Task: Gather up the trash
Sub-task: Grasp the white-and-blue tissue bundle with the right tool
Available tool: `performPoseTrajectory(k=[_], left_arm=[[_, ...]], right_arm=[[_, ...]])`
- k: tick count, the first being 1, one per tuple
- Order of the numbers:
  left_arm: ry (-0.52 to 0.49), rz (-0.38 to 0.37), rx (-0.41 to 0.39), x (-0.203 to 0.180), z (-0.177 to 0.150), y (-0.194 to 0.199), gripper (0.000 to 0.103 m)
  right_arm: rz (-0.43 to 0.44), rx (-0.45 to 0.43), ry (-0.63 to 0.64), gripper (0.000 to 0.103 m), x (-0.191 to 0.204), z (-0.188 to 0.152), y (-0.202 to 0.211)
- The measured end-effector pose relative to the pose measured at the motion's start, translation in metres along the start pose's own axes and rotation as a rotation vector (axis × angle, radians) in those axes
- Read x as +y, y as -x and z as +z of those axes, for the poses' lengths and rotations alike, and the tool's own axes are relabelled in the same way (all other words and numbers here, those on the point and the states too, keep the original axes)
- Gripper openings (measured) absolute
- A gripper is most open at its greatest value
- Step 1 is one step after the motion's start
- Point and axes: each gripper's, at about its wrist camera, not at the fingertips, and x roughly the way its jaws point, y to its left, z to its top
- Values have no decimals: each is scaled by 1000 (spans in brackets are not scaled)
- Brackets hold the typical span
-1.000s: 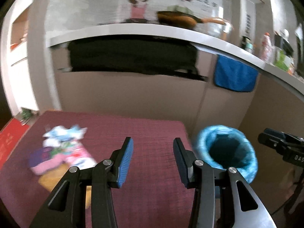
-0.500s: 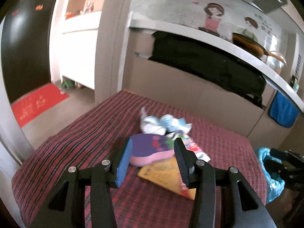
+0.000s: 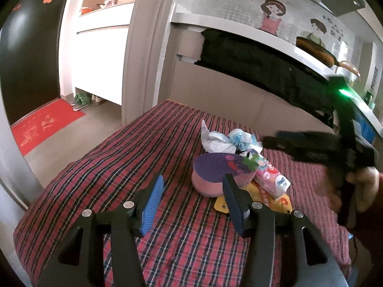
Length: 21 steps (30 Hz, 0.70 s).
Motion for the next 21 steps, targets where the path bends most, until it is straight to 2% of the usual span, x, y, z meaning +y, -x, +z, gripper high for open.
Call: performPoseTrajectory(k=[2,4,8,9,14,18,21], left_arm=[[4,-6,6,3,-2,-1,53],[6,-8,12,5,-3,-1,53],[6,-3,23,7,-5,-6,53],[7,-4,28,6,-5,-7,53],[6,-20,48,-3,-4,-15,53],[4,-82,72,-22,-2,-22,54],[-1,-108,105,-45,-1,-31,54]], right_arm=[[0,31,1,53,4,12,-27],[-10,58,3,45,6,22,-53],[-45,124,22,37,8,26,-87],[-57,136,33,30,8,25,-90],[-107,52,46,29,-2,18,-47],[-144,7,-12,29,-28,6,4],[-158,-18,-79,29,-51,-16,44]])
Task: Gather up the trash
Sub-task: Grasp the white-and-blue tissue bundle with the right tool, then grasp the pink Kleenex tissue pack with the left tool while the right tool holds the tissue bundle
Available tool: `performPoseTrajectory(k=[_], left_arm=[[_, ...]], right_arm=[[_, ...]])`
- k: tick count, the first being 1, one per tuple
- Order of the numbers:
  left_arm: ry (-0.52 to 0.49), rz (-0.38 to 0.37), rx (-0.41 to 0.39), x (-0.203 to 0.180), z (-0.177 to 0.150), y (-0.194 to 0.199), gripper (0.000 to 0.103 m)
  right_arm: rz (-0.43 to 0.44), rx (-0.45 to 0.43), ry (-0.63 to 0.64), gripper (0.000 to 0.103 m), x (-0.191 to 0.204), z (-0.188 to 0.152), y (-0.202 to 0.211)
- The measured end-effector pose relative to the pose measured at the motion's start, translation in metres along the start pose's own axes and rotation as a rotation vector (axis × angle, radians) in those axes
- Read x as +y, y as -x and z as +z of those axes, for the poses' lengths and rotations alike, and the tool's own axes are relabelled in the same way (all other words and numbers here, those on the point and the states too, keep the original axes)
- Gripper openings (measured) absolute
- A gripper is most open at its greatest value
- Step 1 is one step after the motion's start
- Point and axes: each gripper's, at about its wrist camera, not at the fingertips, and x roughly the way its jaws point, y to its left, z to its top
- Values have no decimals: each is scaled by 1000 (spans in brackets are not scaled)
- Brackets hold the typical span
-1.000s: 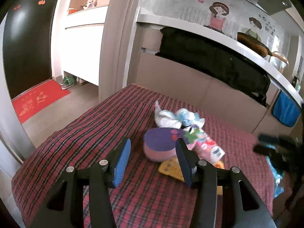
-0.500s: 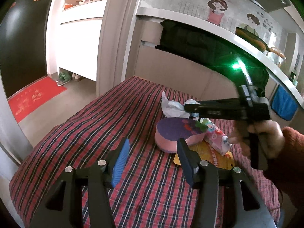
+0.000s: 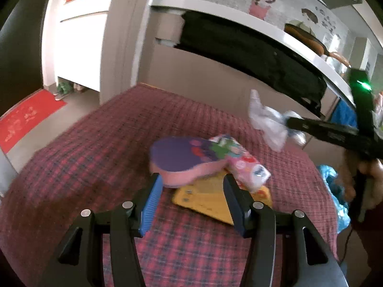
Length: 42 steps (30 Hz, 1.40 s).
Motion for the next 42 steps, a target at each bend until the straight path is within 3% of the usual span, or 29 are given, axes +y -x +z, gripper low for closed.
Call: performPoseTrajectory(k=[8,17,19,25,32,42], left_arm=[[14,-52,58,-63,10,-39,54],[47,227,116,-112,20,-115,56],[54,265,119,-116,19,-123,63],[24,340,143,-134,20,-140,63],[-6,238,157,-121,15,-126,59],[-110,107,163,-121,-11,-71,53]], right_arm=[[-45,-22,-111,29,-50,-78,71],[-39,-45,-298,29,-94,-139,108],[-36,-49,-328,29,-102,-149,114],[-23,-54,-385,29,-118,-173,125],[-17,-62,-409,29,-122,-183,133],[0,-63,-392,30,-111,-182,131]])
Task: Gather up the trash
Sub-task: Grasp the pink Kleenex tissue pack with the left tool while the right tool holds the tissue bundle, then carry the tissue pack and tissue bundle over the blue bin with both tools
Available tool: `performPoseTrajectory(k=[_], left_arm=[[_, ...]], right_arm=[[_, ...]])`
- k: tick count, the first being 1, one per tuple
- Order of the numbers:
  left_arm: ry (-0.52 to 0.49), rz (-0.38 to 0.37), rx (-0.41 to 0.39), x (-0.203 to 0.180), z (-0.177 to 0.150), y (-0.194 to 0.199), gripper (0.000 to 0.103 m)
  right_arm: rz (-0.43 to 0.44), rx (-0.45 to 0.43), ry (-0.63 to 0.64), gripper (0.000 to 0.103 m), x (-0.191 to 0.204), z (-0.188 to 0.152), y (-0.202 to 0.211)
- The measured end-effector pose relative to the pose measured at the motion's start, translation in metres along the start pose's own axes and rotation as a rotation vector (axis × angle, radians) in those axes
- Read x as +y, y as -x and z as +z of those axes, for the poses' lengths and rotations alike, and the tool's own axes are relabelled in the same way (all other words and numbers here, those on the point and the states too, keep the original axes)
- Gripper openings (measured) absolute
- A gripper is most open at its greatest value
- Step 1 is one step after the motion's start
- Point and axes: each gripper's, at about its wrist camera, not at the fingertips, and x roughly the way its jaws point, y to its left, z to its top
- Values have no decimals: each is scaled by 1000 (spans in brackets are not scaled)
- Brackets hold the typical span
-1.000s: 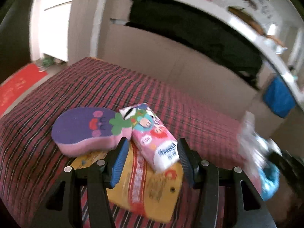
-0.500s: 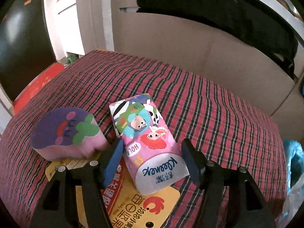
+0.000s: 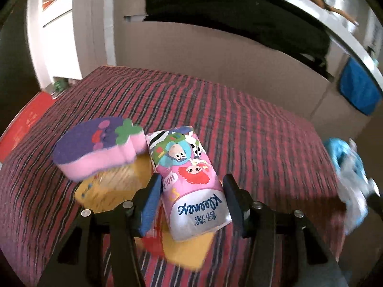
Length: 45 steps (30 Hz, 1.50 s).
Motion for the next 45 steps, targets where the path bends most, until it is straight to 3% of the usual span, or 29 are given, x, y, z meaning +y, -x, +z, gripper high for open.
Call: performPoseTrajectory(k=[12,25,33,40,45], left_arm=[[-125,-124,-36,-21,-45,62,52],[-27,-91,65,-13,-59,33,48],[-39,-29,58,-26,-56,18,52],[-36,-34,71,-26,-56,6,58],[-52,-39,71,-26,-56,5,54]], right_arm=[[-1,3,43,30,21,-6,2],[-15,0,81,30,30,-15,10],[-3,16,93,30,35,-19,3],[-12,18,87,30,31,-21,3],[-13,22,75,30,28,-24,2]])
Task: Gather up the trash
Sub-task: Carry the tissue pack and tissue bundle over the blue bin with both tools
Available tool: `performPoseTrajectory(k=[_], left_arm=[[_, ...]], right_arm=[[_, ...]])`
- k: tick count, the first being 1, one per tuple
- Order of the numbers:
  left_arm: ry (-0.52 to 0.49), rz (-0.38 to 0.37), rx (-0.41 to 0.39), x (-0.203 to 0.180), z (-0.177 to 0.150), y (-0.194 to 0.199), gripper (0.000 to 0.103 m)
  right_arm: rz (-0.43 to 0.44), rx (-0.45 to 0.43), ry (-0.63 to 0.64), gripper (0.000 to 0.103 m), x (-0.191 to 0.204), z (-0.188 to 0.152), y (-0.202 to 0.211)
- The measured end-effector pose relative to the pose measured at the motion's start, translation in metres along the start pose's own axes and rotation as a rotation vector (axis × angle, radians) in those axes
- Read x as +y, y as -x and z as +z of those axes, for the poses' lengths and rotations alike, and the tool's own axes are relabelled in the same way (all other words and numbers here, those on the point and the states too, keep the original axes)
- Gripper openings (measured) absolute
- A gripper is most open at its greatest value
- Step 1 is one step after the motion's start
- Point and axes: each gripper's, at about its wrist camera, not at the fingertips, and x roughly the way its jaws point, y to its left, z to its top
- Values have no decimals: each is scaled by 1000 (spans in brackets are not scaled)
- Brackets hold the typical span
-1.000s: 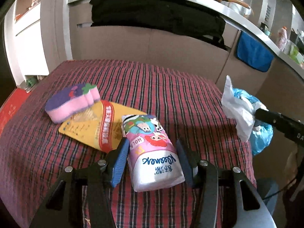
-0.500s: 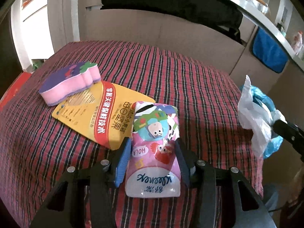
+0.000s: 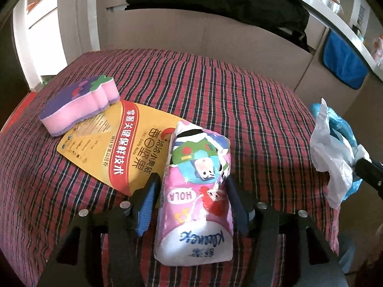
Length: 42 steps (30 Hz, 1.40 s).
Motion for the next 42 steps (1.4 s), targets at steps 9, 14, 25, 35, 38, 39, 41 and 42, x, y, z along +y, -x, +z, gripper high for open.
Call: performPoseTrajectory(k=[9,14,25,35,38,39,41,42], left_arm=[[-14,-12,-124,-4,4,38,36],[-39,-21,-224,-12,11,69,35],[-116,-115,-463,-66,43,139,35],[-217,-220,-559,-164,74,149,35],[-239,-244,-568,-191,76,142,35],[-245,-251,-570,-199,75,138,35],[-255,-270,-562,-212,76,130,35],[-258,-277,-555,-220,76,125,35]], right_arm=[[2,-13,-1,30,-2,1,5],[7,-48,7,30,0,6,14],[-63,-229,42,30,-3,40,65],[-234,-368,38,30,-57,59,137],[-282,-382,27,30,-78,55,149],[-293,-385,21,30,-85,53,151],[-311,-385,5,30,-100,50,153],[-319,-384,-2,30,-106,48,154]])
